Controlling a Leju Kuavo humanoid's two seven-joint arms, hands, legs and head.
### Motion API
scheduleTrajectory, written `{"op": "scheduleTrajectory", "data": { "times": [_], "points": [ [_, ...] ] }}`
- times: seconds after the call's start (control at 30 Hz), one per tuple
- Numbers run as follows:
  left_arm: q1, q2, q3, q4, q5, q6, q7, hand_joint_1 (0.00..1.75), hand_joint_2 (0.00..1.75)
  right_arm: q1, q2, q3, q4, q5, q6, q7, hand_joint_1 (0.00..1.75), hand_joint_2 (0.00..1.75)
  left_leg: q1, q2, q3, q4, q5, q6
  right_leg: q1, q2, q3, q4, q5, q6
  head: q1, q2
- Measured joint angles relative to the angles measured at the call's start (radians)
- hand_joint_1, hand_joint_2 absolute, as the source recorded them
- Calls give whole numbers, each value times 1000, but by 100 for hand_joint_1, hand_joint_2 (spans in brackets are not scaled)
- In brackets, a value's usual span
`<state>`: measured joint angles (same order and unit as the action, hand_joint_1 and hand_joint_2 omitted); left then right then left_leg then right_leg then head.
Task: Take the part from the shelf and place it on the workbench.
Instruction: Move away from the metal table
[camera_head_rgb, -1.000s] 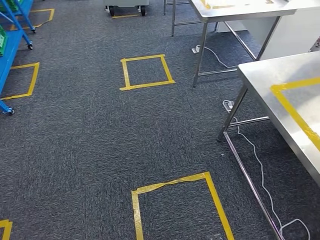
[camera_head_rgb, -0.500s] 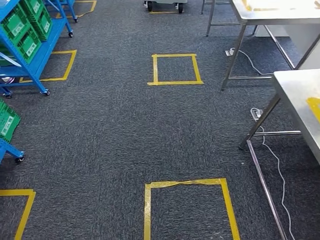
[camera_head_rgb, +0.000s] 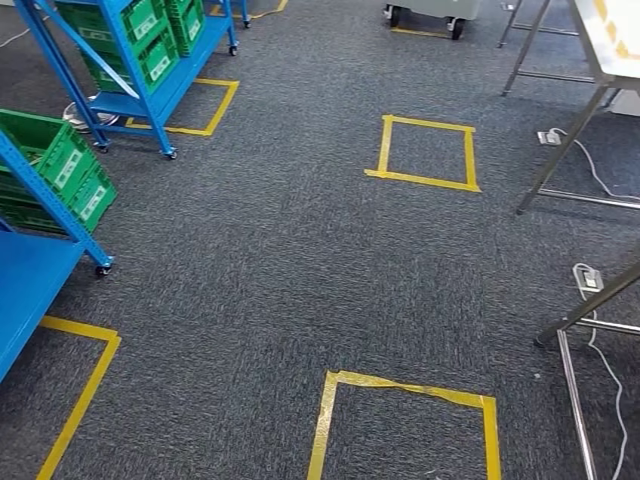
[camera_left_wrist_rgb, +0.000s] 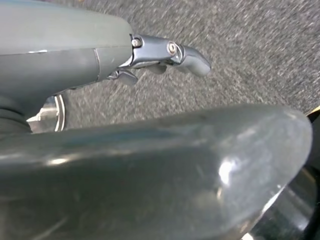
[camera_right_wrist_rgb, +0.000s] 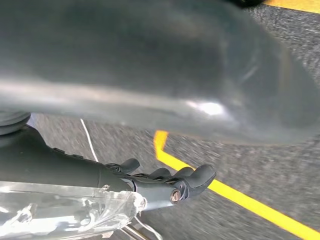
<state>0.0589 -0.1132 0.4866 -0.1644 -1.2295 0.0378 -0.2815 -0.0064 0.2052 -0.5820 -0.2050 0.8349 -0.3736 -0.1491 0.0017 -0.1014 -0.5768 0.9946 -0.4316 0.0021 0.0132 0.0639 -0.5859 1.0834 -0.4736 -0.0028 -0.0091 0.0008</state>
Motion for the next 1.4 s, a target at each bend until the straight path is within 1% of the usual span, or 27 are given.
{"op": "scheduleTrajectory", "data": {
  "times": [0.07, 0.13, 0.2, 0.27, 0.33, 0.37, 0.4, 0.43, 0.5, 0.57, 0.63, 0.7, 0.77, 0.83, 0.87, 0.9, 0.93, 1.0, 1.07, 1.1, 1.13, 1.17, 1.2, 1.23, 1.3, 1.37, 1.4],
  "points": [
    [1, -2, 0, 0, -2, -1, 0, 0, 0, 1, 0, 1, 0, 0, 0, -4, 0, 0, 5, -23, -6, 0, 3, -8, 2, 30, 27, -57, 13, -6, 2, 0],
    [4, -3, 0, 0, -4, -1, 0, 0, 0, 1, 1, 1, 0, 0, 1, -7, 0, 0, 8, -36, -12, -4, 7, -19, 1, 10, 36, -75, 16, -3, 4, 0],
    [6, -2, 0, 0, -5, -1, 0, 0, 0, 1, 3, 1, 0, 0, 2, -9, 0, 0, 4, 6, -26, 18, -16, -28, -3, -16, 46, -99, 27, -1, 1, 0],
    [2, 0, 0, 0, -6, -1, 0, 0, 0, 4, 4, 1, 0, 0, 3, -9, 0, 0, 1, 65, -74, 115, -78, -37, -5, -47, 52, -111, 30, -2, -2, 0],
    [-1, 2, 0, 0, -6, -1, 0, 0, 0, 8, 4, 1, 0, 0, 3, -9, 0, 0, 5, 84, -130, 231, -122, -49, -6, -81, 53, -112, 28, -2, -3, 0],
    [0, 3, 0, 0, -6, -1, 0, 0, 0, 8, 4, 1, 0, 0, 3, -9, 0, 0, 8, 88, -138, 252, -118, -55, -7, -96, 54, -111, 25, 0, -3, 0],
    [2, 4, 0, 0, -6, -1, 0, 0, 0, 7, 5, 1, 0, 0, 4, -9, 0, 0, 12, 93, -128, 234, -94, -61, -10, -110, 57, -110, 22, 3, -3, 0],
    [3, 4, 0, 0, -5, -1, 0, 0, 0, 6, 5, 1, 0, 0, 4, -9, 0, 0, 15, 104, -98, 181, -59, -68, -14, -122, 60, -107, 18, 7, -3, 0],
    [2, 3, 0, 0, -4, -1, 0, 0, 0, 5, 5, 1, 0, 0, 4, -9, 0, 0, 17, 149, -30, 53, -6, -78, -16, -143, 63, -95, 6, 22, -8, 0],
    [-1, 2, 0, 0, -4, -1, 0, 0, 0, 6, 5, 1, 0, -1, 4, -9, 0, 0, 14, 170, -2, -3, 1, -62, -10, -162, 65, -84, -6, 33, -11, 0],
    [0, 3, 0, 0, -4, -1, 0, 0, 0, 5, 5, 1, 0, -1, 4, -9, 0, 0, 11, 149, -3, -3, -3, -35, -10, -177, 71, -83, -13, 38, -9, 0],
    [3, 3, 1, 0, -6, -1, 0, 0, 0, 3, 5, 1, 0, 0, 4, -9, 0, 0, 11, 128, -2, -4, -2, -20, -17, -147, 66, -57, -38, 45, -7, 0],
    [1, 3, 1, 0, -7, -1, 1, 0, 0, 3, 5, 1, 0, 0, 4, -10, 0, 0, 12, 107, -2, -4, 0, -10, -20, -94, 19, 52, -100, 50, -3, 0],
    [-1, 4, 1, 0, -7, -1, 1, 0, 0, 6, 5, 1, 0, 0, 4, -9, 0, 0, 9, 80, -2, -4, 0, -5, -20, -73, -49, 192, -154, 47, -2, 0],
    [-1, 4, 1, 0, -8, -1, 1, 0, 0, 7, 5, 1, 0, 0, 5, -9, 0, 0, 8, 65, -2, -4, 0, -4, -20, -70, -70, 226, -158, 45, -2, 0],
    [0, 4, 1, 0, -8, -1, 1, 0, 0, 7, 5, 1, 0, 0, 6, -9, 0, 0, 7, 50, -1, -4, 0, -4, -19, -67, -72, 219, -139, 40, -2, 0],
    [0, 4, 1, 0, -8, -2, 1, 0, 0, 7, 5, 1, 0, 1, 7, -8, 0, 0, 6, 35, 1, -4, 0, -4, -19, -61, -56, 174, -103, 35, -2, 0],
    [-1, 5, 1, 0, -10, -6, 2, 0, 0, 7, 5, 1, 0, 3, 10, -6, 0, 0, 6, 5, 2, -3, 1, -7, -20, -17, 1, 34, -28, 27, -2, 0],
    [-2, 6, 1, 0, -13, -12, 2, 0, 0, 7, 5, 1, 1, 5, 13, -2, 0, 0, 8, -19, -5, -1, 5, -15, -24, 24, 38, -52, -3, 28, -3, 0],
    [-2, 8, 1, 0, -14, -16, 3, 0, 0, 7, 5, 1, 2, 6, 16, -1, 0, 0, 10, -30, -10, -2, 8, -21, -24, 29, 41, -60, -7, 29, -3, 0],
    [-1, 10, 1, 0, -15, -19, 2, 0, 0, 8, 5, 1, 2, 8, 18, 0, 0, 0, 13, -41, -15, -4, 13, -28, -23, 19, 43, -65, -6, 29, -3, 0],
    [2, 12, 1, 0, -16, -22, 1, 0, 0, 8, 5, 1, 2, 11, 20, 1, 0, 0, 13, -35, -18, -4, 12, -35, -23, 8, 44, -67, -2, 26, -4, 0],
    [4, 15, 1, 0, -16, -24, 0, 0, 0, 8, 4, 1, 2, 17, 21, 0, 0, 0, 11, -13, -24, 5, 3, -40, -24, -5, 45, -72, 2, 21, -6, 0],
    [4, 17, 1, 0, -18, -26, -2, 0, 0, 9, 4, 2, 2, 22, 21, -1, 0, 0, 8, 16, -39, 34, -19, -44, -24, -20, 46, -77, 5, 17, -9, 0],
    [-2, 23, -4, 0, -49, -43, -15, 0, 0, 6, -2, 1, 1, 4, 37, -3, 0, 0, 5, 74, -91, 149, -87, -50, -21, -53, 45, -80, 8, 11, -15, 0],
    [-11, 40, -30, 0, -116, -82, -44, 0, 0, -17, -30, -13, -1, -50, 99, 19, 0, 0, 6, 87, -138, 257, -126, -53, -19, -87, 43, -80, 8, 10, -16, 0],
    [-15, 54, -49, 0, -146, -103, -62, 0, 0, -36, -53, -24, -4, -75, 141, 40, 0, 0, 6, 89, -138, 266, -118, -53, -19, -102, 43, -80, 8, 10, -17, 0]
  ]
}}
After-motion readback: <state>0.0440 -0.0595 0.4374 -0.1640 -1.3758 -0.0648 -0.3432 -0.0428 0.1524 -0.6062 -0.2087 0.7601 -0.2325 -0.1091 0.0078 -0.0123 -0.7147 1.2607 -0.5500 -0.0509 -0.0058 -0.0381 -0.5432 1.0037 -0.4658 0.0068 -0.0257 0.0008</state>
